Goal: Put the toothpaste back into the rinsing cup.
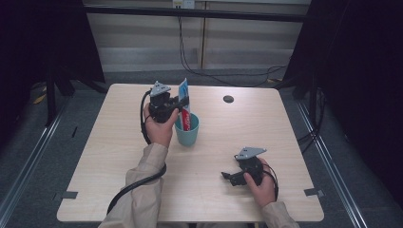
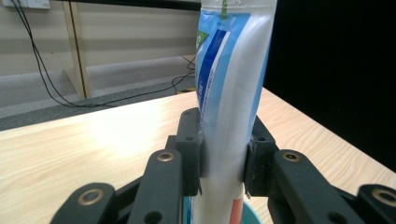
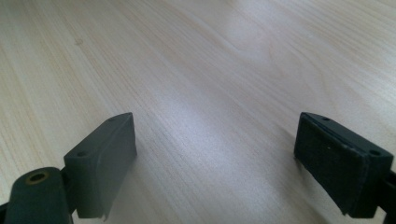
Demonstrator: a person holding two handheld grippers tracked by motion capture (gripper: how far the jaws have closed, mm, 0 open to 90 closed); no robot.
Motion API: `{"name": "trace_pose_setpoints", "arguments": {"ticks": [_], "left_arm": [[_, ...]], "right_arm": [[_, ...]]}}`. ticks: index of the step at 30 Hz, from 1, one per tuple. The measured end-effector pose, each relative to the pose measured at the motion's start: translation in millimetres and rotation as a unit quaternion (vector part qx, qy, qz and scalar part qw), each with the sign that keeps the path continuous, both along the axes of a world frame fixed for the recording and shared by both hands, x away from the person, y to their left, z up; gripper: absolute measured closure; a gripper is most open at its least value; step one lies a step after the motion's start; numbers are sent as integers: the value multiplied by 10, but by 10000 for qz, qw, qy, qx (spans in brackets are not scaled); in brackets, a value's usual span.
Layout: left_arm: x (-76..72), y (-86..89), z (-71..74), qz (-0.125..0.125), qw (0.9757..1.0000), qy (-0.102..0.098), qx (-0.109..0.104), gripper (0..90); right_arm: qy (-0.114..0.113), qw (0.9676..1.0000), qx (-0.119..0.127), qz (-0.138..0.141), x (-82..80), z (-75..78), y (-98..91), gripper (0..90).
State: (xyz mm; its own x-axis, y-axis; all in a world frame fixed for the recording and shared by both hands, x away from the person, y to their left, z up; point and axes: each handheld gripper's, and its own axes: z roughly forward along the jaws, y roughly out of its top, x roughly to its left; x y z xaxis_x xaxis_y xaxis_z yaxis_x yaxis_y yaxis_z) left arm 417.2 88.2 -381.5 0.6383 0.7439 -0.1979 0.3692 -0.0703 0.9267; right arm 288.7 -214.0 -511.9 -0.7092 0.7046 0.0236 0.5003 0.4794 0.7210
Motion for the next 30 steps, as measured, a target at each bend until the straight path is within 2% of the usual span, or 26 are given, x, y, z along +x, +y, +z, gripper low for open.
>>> {"name": "trace_pose_setpoints", "arguments": {"ticks": [13, 20, 30], "left_arm": [[-44, 8, -155, -5, 9999, 103, 60, 729], [-60, -3, -188, 25, 9999, 120, 18, 728], [-49, -11, -258, -18, 9997, 228, 97, 726]], "right_arm": [[7, 10000, 8, 5, 1, 0, 0, 124], [9, 10000, 9, 4, 0, 0, 0, 124], [5, 10000, 11, 2, 0, 0, 0, 124]]}}
